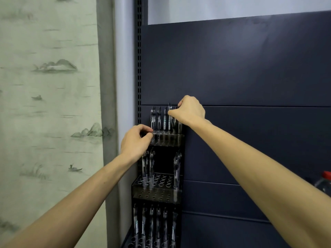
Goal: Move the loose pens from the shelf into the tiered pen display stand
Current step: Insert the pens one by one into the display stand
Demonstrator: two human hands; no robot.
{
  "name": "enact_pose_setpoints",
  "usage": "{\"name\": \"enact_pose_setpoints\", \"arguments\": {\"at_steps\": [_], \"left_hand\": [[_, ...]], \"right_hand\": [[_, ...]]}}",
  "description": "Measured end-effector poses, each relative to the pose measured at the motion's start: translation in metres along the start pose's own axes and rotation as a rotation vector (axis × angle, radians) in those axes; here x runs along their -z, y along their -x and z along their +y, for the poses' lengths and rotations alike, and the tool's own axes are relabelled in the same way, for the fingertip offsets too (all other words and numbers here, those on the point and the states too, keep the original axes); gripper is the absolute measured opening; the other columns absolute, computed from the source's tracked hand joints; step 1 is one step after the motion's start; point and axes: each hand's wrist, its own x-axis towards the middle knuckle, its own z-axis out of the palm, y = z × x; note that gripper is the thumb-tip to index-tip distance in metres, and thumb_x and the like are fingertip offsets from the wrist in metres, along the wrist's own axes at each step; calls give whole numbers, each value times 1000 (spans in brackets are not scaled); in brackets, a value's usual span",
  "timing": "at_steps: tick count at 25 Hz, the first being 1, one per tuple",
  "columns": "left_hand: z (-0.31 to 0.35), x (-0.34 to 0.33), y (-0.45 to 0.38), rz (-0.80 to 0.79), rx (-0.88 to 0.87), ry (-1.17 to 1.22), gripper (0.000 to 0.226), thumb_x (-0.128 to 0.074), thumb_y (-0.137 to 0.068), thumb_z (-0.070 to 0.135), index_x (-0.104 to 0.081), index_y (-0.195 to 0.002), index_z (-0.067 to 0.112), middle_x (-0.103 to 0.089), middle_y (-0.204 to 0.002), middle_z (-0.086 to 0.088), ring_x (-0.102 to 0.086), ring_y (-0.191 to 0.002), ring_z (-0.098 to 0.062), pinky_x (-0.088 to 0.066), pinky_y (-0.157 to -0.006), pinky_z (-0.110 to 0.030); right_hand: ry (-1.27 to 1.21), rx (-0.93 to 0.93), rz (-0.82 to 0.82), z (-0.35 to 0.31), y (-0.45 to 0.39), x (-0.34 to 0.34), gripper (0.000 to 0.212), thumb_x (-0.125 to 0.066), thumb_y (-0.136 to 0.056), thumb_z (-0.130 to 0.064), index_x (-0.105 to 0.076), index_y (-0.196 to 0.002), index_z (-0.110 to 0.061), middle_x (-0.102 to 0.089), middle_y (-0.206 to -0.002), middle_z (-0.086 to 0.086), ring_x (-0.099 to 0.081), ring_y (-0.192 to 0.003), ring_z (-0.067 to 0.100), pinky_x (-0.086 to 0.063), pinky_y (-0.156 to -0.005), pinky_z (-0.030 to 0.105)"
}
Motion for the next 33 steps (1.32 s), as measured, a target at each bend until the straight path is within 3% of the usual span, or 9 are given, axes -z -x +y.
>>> {"name": "enact_pose_setpoints", "arguments": {"at_steps": [3, 8, 11, 14, 18, 21, 27, 29, 33], "left_hand": [[-2, -1, -1, -8, 2, 25, 15, -64, -92, 23, -72, -99, 33, -72, -104, 8, -66, -94, -12, -53, -86, -32], [-4, -2, -3, -10, -16, 38, 16, -64, -90, 24, -69, -90, 39, -72, -103, 8, -67, -92, -12, -55, -88, -36], [-2, -3, -2, -3, -20, 31, 17, -63, -91, 23, -67, -89, 40, -72, -105, 6, -67, -92, -13, -54, -87, -35], [-3, -2, -1, -11, -19, 29, 16, -63, -91, 24, -67, -90, 39, -72, -104, 6, -68, -88, -15, -55, -88, -38], [-3, 0, 0, -29, -25, 49, 12, -61, -85, 30, -68, -88, 39, -72, -102, 8, -69, -92, -14, -55, -92, -41], [0, 0, 1, -24, -16, 44, 14, -62, -87, 28, -68, -87, 40, -72, -102, 7, -68, -93, -14, -55, -93, -41], [2, -1, 2, -29, -4, 33, 13, -63, -87, 27, -70, -89, 37, -73, -95, 9, -69, -87, -17, -56, -90, -42], [3, 0, 4, -32, -9, 48, 13, -61, -83, 32, -71, -89, 37, -74, -95, 9, -70, -88, -17, -56, -91, -42], [4, -2, 5, -19, 6, 31, 14, -65, -92, 21, -73, -97, 32, -73, -93, 12, -69, -88, -17, -56, -90, -39]], "right_hand": [[-118, 38, 25, 7, 0, -1, 39, -76, -82, -36, -59, -112, -20, -61, -107, -6, -62, -94, 16, -43, -70, 31], [-56, 186, 61, 10, 0, -11, 42, -70, -84, -55, -73, -114, -25, -69, -116, -8, -60, -115, 17, -52, -83, 34], [25, 193, 30, -3, -3, -16, 46, -72, -76, -67, -78, -91, -24, -72, -98, -7, -61, -109, 22, -53, -91, 41], [91, 203, 93, -14, -3, -21, 26, -73, -83, -48, -76, -77, -23, -72, -91, -4, -57, -109, 25, -46, -89, 37], [-50, 63, 190, -8, -13, -12, 32, -71, -83, -43, -69, -58, -22, -67, -68, -9, -64, -99, 25, -55, -82, 39], [22, 2, 94, -2, -22, -6, 26, -77, -81, -43, -75, -72, -19, -69, -70, -5, -66, -98, 26, -55, -74, 34], [-29, 35, 76, -2, -16, -2, 37, -74, -87, -40, -68, -117, -18, -70, -111, -3, -63, -106, 19, -45, -74, 30], [-47, 57, 79, 2, -13, -2, 18, -66, -94, -32, -76, -104, -20, -74, -96, -4, -69, -93, 18, -47, -69, 28], [-64, 79, 63, 9, -3, -5, 43, -55, -101, -32, -61, -64, -12, -57, -55, -2, -57, -56, 19, -44, -59, 28]]}}
